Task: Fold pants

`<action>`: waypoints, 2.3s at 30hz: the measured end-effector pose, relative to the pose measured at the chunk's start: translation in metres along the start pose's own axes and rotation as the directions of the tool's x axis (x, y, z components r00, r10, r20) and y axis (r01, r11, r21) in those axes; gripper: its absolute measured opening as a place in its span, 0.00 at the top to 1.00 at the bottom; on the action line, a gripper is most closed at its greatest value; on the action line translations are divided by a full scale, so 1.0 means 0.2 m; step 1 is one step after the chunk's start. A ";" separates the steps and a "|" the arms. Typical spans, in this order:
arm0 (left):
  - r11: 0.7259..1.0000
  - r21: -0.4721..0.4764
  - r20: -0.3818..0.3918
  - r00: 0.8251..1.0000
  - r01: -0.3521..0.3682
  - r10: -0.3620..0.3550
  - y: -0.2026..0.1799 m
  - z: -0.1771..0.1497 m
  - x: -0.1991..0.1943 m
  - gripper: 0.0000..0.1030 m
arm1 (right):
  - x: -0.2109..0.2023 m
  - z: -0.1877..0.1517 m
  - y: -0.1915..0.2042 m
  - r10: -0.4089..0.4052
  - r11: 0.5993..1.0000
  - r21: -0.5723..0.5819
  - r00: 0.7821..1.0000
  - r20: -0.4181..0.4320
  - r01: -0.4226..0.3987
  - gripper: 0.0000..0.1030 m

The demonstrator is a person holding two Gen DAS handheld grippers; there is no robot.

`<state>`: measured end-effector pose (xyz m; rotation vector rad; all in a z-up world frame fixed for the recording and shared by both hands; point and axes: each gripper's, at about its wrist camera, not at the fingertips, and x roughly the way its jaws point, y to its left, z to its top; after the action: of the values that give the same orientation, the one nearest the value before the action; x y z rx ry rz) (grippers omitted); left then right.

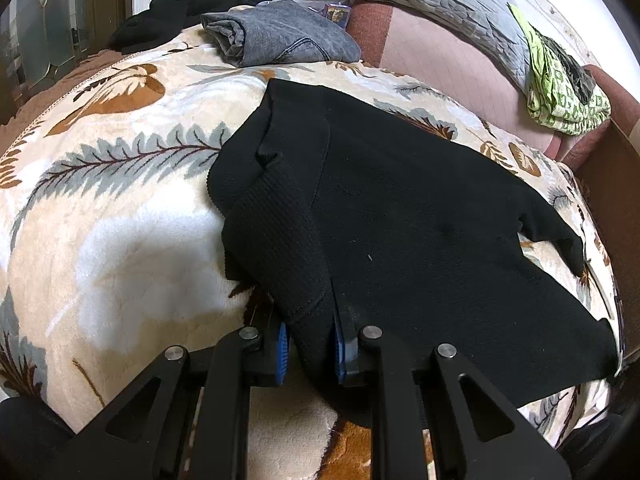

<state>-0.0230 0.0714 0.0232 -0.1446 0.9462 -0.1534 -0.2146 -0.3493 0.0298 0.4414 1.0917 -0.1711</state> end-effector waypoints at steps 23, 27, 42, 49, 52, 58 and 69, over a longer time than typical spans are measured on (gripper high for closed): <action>1.000 -0.009 0.012 1.000 0.017 -0.017 -0.01 -0.01 0.00 0.78 | 0.01 0.45 -0.12 -0.140 0.988 -0.024 0.961 0.238 0.150 0.95; 1.000 -0.003 0.017 1.000 0.015 -0.015 -0.01 -0.02 0.00 0.78 | -0.02 0.54 -0.19 -0.143 0.990 0.032 0.954 0.264 0.140 0.94; 0.999 0.019 0.030 0.999 -0.032 0.031 0.05 0.01 -0.15 0.53 | 0.05 0.51 -0.01 -0.139 0.988 -0.027 0.957 0.256 0.151 0.72; 0.994 0.082 0.114 0.992 -0.069 0.059 0.01 0.05 -0.29 0.43 | 0.09 0.46 0.42 0.085 0.977 -0.208 0.976 0.202 -0.042 0.65; 0.992 0.079 0.086 0.992 -0.094 0.088 0.01 0.06 -0.24 0.41 | 0.19 0.41 0.61 0.144 0.952 -0.292 0.979 0.145 -0.097 0.65; 0.997 -0.011 -0.044 0.996 -0.083 0.082 0.15 0.01 -0.09 0.37 | 0.49 0.28 0.85 0.113 0.906 -0.409 0.993 -0.019 -0.111 0.57; 0.994 0.099 0.016 0.999 0.048 -0.050 0.01 0.27 -0.21 0.18 | 0.40 0.62 0.95 0.186 0.878 -0.464 0.978 0.096 -0.122 0.44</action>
<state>-0.0023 0.0843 0.0870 -0.0780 0.9152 -0.2437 -0.0110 -0.2240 0.0563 0.0879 0.9175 0.1955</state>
